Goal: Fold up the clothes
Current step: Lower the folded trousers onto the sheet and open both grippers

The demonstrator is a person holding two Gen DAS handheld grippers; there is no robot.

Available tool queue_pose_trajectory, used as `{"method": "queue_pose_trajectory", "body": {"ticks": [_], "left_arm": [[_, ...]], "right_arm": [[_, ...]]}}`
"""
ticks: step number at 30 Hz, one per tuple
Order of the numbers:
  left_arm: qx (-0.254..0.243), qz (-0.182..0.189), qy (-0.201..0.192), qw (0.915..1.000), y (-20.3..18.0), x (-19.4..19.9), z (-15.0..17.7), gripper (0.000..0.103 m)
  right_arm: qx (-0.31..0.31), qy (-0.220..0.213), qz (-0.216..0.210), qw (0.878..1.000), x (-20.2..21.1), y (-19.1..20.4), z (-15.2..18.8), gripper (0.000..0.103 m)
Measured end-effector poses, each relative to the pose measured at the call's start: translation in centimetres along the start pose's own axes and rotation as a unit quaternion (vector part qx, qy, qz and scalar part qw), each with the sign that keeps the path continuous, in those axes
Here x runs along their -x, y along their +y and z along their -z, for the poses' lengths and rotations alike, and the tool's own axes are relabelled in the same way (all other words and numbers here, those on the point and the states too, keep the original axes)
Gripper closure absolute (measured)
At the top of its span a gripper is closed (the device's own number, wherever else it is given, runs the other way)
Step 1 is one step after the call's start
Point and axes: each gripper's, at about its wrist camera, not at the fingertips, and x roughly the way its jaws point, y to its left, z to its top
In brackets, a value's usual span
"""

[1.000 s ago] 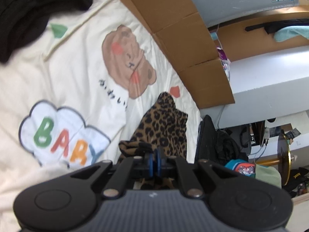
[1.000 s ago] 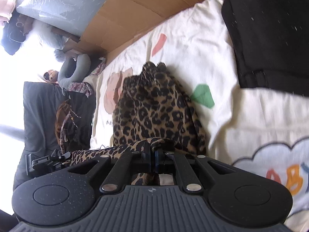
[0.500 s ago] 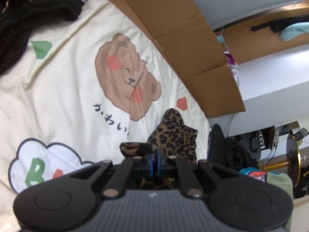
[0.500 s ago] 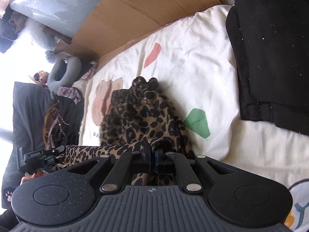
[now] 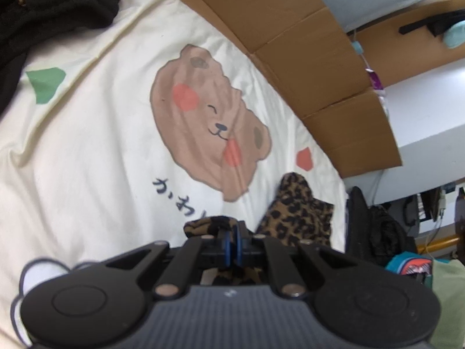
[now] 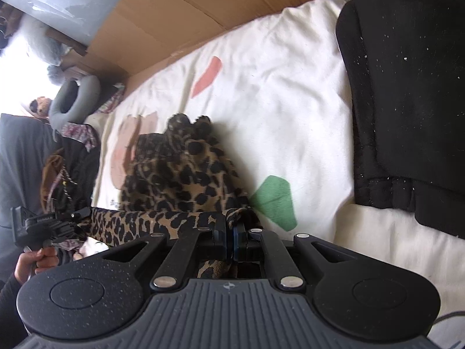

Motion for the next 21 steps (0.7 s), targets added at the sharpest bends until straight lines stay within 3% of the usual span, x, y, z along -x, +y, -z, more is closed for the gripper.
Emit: {"method": "queue_pose_trajectory", "body": {"ticks": [8,12,13,15,17,21], "left_arm": [[0.001,-0.039,0.013,0.9992,0.7,-2.2,-0.1,0.097],[0.013,-0.052,0.016,0.9984,0.0,-1.5,0.0,0.092],[0.013,-0.053,0.016,0.9984,-0.2,-1.2,0.1,0.088],[0.005,-0.063,0.012,0.9979,-1.0,-0.3,0.3,0.072],[-0.01,-0.083,0.005,0.9965,-1.9,0.7,0.6,0.053],[-0.03,-0.098,0.001,0.9948,-3.7,2.0,1.7,0.049]], "right_arm": [[-0.017,0.01,0.013,1.0,-1.5,-0.7,-0.2,0.099],[-0.022,0.007,0.017,1.0,-0.7,-0.1,0.0,0.088],[-0.019,0.004,0.019,1.0,-0.4,0.2,0.0,0.069],[-0.013,-0.006,0.024,1.0,0.4,0.6,0.3,0.053],[-0.004,-0.016,0.032,0.999,1.3,1.1,0.7,0.052],[0.004,-0.027,0.05,0.998,2.6,1.7,1.4,0.047]]}}
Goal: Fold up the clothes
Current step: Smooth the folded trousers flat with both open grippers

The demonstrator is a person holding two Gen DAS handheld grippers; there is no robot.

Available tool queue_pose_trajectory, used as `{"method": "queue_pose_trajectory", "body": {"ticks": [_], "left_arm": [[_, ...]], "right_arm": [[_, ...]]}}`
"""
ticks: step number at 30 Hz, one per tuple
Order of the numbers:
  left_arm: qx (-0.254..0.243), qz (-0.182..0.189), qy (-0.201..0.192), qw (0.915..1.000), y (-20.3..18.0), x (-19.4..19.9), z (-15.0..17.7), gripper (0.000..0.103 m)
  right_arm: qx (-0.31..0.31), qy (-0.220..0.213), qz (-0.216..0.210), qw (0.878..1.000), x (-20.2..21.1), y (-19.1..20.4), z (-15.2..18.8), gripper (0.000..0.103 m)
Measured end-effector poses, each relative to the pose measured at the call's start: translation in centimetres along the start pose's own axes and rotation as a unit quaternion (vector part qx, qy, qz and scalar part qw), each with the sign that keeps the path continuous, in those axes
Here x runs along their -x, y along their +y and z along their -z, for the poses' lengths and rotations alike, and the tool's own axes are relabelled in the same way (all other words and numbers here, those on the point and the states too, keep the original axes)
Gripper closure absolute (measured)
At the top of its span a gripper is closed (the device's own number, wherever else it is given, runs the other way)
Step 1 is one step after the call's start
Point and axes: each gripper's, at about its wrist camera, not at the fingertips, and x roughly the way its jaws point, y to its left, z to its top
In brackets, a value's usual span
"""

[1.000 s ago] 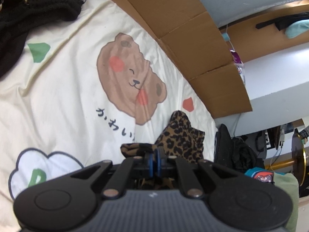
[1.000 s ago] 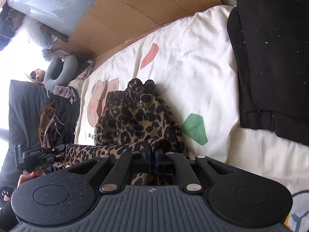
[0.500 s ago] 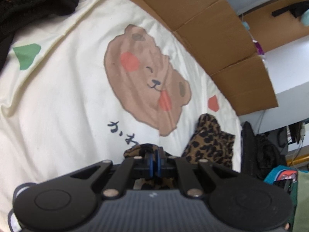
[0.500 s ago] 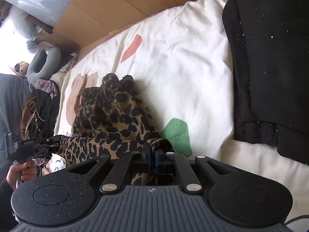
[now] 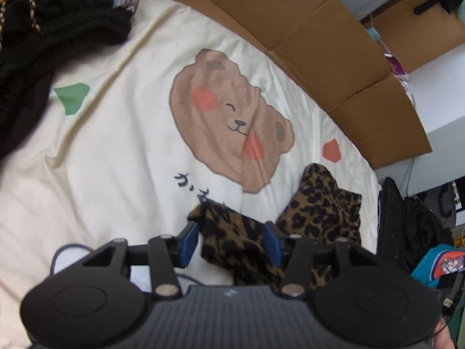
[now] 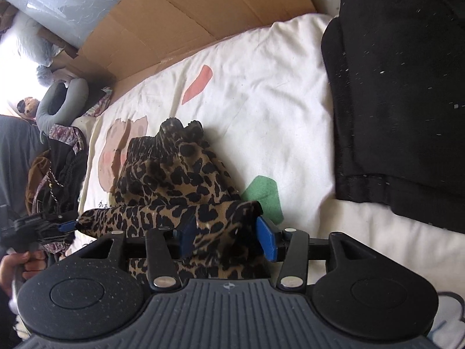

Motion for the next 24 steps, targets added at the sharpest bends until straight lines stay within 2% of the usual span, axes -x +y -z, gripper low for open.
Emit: {"method": "queue_pose_trajectory", "body": {"ticks": [2,3,8,12,14,24], "left_arm": [[-0.01,-0.007,-0.001,0.9999,-0.8,0.7,0.5,0.042],[-0.016,-0.007,0.003,0.9998,-1.3,0.6,0.9,0.041],[-0.028,-0.011,0.022,0.9993,-3.2,0.0,2.7,0.038],[-0.031,-0.034,0.042,0.9981,-4.4,-0.9,3.7,0.038],[-0.039,-0.031,0.048,0.9976,-5.0,-1.3,4.1,0.038],[-0.085,-0.065,0.066,0.992,-6.1,-4.2,5.4,0.038]], "right_arm": [[0.007,-0.004,0.007,1.0,0.5,0.3,0.4,0.044],[0.011,-0.006,0.009,1.0,0.7,0.5,0.5,0.041],[0.03,-0.007,0.015,0.999,1.1,1.5,1.2,0.039],[0.044,-0.002,0.026,0.999,0.9,2.5,1.6,0.031],[0.052,0.003,0.029,0.998,0.7,3.0,1.8,0.03],[0.115,0.026,0.069,0.991,-1.4,5.0,3.2,0.027]]}}
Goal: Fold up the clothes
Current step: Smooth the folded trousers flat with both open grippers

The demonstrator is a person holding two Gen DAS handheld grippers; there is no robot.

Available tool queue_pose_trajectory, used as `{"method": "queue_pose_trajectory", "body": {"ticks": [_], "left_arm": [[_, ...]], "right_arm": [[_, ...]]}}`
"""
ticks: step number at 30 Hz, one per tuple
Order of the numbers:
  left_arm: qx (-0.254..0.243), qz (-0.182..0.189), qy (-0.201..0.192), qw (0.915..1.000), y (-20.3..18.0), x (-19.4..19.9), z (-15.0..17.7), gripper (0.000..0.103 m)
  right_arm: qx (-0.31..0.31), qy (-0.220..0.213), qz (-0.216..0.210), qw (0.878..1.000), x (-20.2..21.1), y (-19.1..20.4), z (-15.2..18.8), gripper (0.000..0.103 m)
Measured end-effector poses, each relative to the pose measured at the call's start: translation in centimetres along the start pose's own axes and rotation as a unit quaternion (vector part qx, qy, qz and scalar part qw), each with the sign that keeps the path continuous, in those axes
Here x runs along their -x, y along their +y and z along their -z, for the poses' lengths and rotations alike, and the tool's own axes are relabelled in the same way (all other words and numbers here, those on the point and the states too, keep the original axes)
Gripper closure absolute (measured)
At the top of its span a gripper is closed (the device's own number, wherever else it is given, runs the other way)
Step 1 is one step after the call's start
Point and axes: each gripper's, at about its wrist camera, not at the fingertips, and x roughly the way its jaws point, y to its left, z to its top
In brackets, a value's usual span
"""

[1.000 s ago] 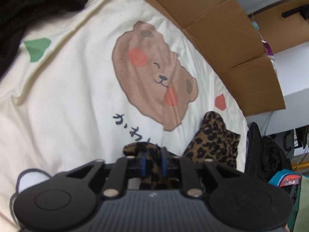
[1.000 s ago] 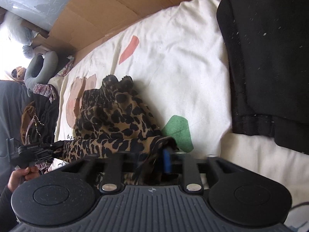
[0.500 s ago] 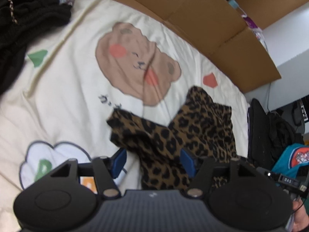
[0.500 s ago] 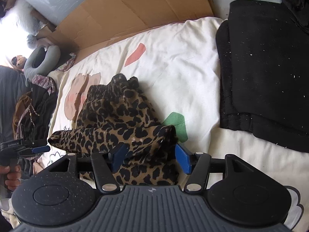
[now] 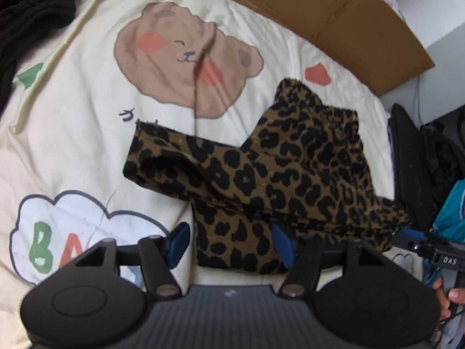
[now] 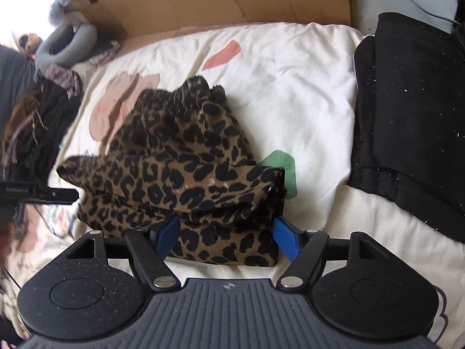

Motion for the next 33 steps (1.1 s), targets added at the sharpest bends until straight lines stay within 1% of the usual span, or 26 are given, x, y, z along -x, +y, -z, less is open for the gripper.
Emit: {"method": "queue_pose_trajectory", "body": {"ticks": [2,6,14,20,25,28,33], "left_arm": [[-0.02,-0.015,0.006,0.9997,-0.2,-1.0,0.1,0.038],[-0.041,-0.044,0.018,0.998,-0.4,-2.5,0.2,0.038],[-0.085,-0.08,0.004,0.9931,-1.1,-3.6,-0.3,0.037],[-0.084,-0.09,-0.011,0.9923,-0.9,-3.5,-1.2,0.037],[-0.083,-0.099,-0.028,0.9912,-0.7,-3.1,-2.3,0.039],[-0.078,-0.104,-0.039,0.9907,-0.6,-2.7,-3.3,0.042],[-0.07,-0.108,-0.065,0.9896,-0.3,-1.6,-4.7,0.042]], "right_arm": [[0.018,0.004,0.013,1.0,-0.7,0.4,0.2,0.027],[0.04,0.016,0.037,0.998,-2.1,0.9,0.5,0.027],[0.068,0.029,0.071,0.995,-4.4,1.5,0.9,0.027],[0.083,0.011,0.1,0.991,-5.1,2.2,0.7,0.027],[0.076,-0.005,0.115,0.99,-4.9,1.5,-0.7,0.027],[0.07,-0.015,0.119,0.99,-4.6,0.9,-1.7,0.027],[0.054,-0.031,0.126,0.99,-3.7,-0.1,-3.1,0.027]]}}
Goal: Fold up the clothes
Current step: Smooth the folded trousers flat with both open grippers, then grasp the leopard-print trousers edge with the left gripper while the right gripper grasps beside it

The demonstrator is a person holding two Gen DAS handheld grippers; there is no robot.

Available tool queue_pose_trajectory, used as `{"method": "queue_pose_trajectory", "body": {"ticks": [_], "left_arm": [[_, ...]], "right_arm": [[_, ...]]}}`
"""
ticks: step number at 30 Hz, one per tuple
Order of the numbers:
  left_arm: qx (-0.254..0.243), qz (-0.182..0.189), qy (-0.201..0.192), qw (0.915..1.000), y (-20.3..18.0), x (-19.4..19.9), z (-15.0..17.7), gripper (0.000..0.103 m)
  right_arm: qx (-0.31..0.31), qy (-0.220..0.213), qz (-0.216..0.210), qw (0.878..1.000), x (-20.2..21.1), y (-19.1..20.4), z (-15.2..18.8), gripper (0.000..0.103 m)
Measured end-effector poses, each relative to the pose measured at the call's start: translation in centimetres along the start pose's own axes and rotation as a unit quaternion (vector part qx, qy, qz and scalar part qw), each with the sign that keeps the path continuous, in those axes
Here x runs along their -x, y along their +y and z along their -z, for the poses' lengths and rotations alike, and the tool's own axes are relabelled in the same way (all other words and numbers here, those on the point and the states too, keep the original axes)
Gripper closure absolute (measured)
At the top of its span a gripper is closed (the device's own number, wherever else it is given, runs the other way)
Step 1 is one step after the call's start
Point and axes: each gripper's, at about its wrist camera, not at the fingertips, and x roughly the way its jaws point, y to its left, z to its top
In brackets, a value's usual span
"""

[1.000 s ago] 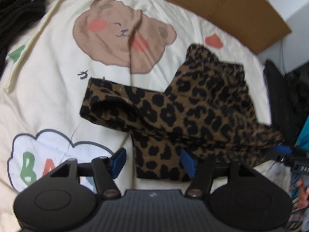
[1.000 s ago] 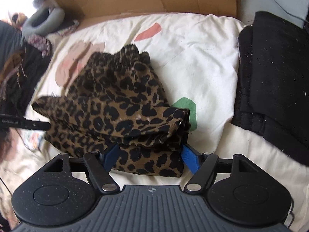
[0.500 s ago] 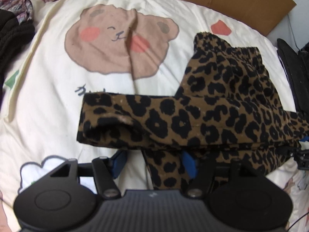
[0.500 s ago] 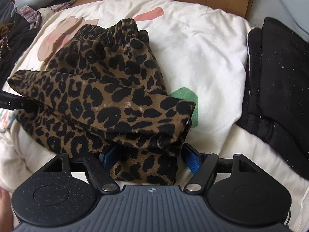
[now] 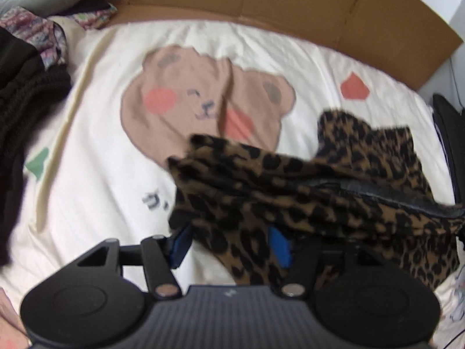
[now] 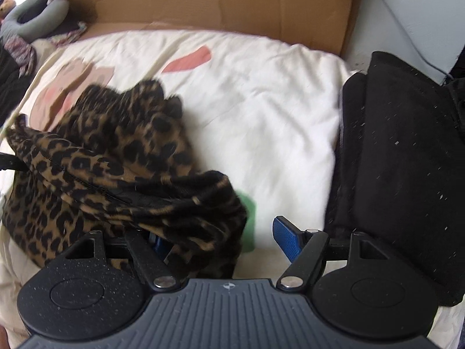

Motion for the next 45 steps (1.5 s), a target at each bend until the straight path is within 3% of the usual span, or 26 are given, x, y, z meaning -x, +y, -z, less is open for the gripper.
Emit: {"method": "queue_pose_trajectory", "body": {"ticks": [9,20,22,38,42,44,45], "left_arm": [[0.006,-0.007,-0.029,0.9995,1.1,0.4,-2.1,0.043],[0.005,0.016,-0.038,0.9991,2.2,-1.6,-2.8,0.06],[0.004,0.019,-0.04,0.999,2.3,-2.1,-3.0,0.064],[-0.019,0.019,-0.042,0.9988,2.0,-4.1,-3.4,0.066],[-0.031,0.018,-0.041,0.9985,1.4,-4.2,-3.2,0.068],[-0.035,0.022,-0.042,0.9983,1.3,-4.2,-3.1,0.079],[-0.035,0.025,-0.042,0.9982,1.3,-4.1,-3.1,0.082]], "right_arm": [[-0.023,-0.022,-0.008,0.999,1.2,-1.8,-1.2,0.032],[-0.044,-0.016,-0.045,0.998,-1.3,-2.9,-2.2,0.054],[-0.042,-0.013,-0.057,0.997,-1.8,-3.0,-2.5,0.063],[-0.045,0.0,-0.074,0.996,-4.4,-2.8,-3.1,0.062],[-0.022,0.002,-0.068,0.997,-5.0,-2.0,-2.9,0.063],[-0.012,0.002,-0.072,0.997,-5.0,-1.8,-3.1,0.069],[-0.009,0.003,-0.075,0.997,-5.0,-1.7,-3.1,0.078]]}}
